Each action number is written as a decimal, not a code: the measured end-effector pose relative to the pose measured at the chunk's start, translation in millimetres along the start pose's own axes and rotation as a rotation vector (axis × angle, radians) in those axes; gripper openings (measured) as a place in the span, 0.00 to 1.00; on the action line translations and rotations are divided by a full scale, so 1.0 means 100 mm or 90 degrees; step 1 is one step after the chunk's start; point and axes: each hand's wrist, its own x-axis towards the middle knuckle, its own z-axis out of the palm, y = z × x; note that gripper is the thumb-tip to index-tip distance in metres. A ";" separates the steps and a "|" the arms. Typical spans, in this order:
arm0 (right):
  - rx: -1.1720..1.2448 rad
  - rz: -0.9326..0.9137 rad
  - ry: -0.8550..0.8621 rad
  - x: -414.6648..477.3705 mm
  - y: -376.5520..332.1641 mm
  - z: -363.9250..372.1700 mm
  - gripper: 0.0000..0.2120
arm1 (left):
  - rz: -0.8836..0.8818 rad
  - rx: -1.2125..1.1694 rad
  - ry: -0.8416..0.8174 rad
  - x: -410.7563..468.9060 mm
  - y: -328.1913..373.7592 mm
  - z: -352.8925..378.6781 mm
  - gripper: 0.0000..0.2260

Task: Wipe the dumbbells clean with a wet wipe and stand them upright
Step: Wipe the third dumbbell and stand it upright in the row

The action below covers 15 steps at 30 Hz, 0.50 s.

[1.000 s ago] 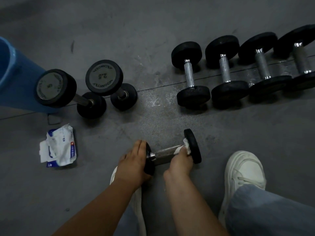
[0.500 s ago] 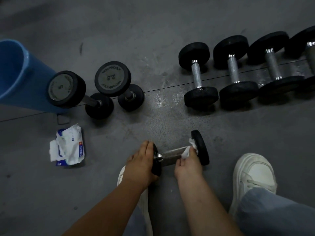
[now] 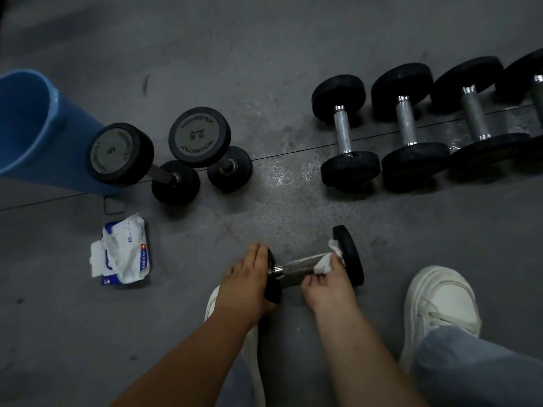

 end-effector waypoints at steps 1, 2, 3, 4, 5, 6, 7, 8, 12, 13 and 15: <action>-0.011 -0.004 -0.017 -0.01 -0.01 0.00 0.21 | -0.001 -0.001 -0.002 0.00 0.00 0.00 0.52; -0.040 -0.009 -0.036 0.01 -0.02 0.01 0.21 | -0.001 -0.001 -0.005 0.00 0.00 -0.01 0.53; -0.071 -0.011 -0.062 0.02 -0.04 0.02 0.20 | -0.001 -0.002 -0.007 0.01 0.01 -0.02 0.53; -0.095 -0.014 -0.080 0.03 -0.05 0.04 0.17 | 0.000 -0.001 -0.008 0.01 0.01 -0.03 0.53; -0.093 -0.019 -0.072 0.02 -0.06 0.04 0.14 | 0.001 -0.001 -0.008 0.01 0.01 -0.03 0.53; -0.078 -0.023 -0.044 0.03 -0.06 0.03 0.11 | 0.000 -0.001 -0.007 0.01 0.01 -0.03 0.53; -0.062 -0.028 -0.011 0.01 -0.05 0.00 0.09 | -0.002 -0.001 -0.006 0.01 0.01 -0.02 0.53; -0.045 -0.033 0.014 -0.02 -0.03 -0.03 0.09 | -0.003 -0.002 -0.006 0.00 0.01 -0.01 0.53; -0.091 -0.042 -0.045 -0.02 -0.01 -0.08 0.22 | 0.003 0.000 -0.010 0.01 -0.01 -0.02 0.54; -0.111 -0.047 -0.065 -0.02 -0.02 -0.05 0.21 | 0.003 -0.001 -0.009 0.01 -0.01 -0.02 0.54; -0.099 -0.063 -0.033 0.00 -0.03 -0.01 0.15 | 0.001 0.000 -0.003 0.02 -0.01 -0.01 0.54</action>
